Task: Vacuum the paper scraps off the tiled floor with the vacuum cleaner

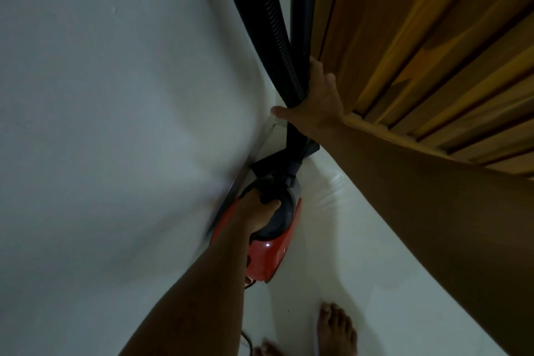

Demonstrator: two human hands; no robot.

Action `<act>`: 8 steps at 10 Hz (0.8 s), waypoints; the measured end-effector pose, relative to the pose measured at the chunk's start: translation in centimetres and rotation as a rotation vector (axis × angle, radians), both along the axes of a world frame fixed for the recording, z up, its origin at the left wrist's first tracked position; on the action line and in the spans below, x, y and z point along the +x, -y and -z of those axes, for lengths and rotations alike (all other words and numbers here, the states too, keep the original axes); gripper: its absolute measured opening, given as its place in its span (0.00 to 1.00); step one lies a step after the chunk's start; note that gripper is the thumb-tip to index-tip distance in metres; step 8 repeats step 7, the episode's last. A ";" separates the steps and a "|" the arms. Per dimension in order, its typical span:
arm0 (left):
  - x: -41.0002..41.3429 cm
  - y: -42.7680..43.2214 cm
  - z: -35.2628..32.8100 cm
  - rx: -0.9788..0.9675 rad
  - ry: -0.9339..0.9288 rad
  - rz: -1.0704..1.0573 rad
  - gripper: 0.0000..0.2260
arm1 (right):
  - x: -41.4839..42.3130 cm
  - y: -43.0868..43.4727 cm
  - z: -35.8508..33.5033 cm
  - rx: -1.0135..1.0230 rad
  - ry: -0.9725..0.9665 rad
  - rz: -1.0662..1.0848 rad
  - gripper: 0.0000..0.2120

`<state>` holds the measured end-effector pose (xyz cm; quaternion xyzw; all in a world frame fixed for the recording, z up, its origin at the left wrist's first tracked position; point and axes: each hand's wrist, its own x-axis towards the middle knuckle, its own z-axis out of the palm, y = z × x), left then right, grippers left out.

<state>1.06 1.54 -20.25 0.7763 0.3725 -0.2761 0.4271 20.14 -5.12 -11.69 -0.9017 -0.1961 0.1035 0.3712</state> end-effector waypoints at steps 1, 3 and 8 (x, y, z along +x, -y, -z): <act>1.2 -0.7 -0.8 0.037 0.007 0.036 0.20 | -0.1 0.2 0.4 0.018 0.003 -0.007 0.54; 3.2 -1.2 -4.5 0.087 0.024 0.031 0.19 | 0.0 1.4 0.1 -0.020 -0.056 -0.047 0.59; 4.7 -2.2 -21.8 0.156 0.208 -0.030 0.23 | -3.3 4.8 -10.4 -0.094 -0.172 -0.143 0.51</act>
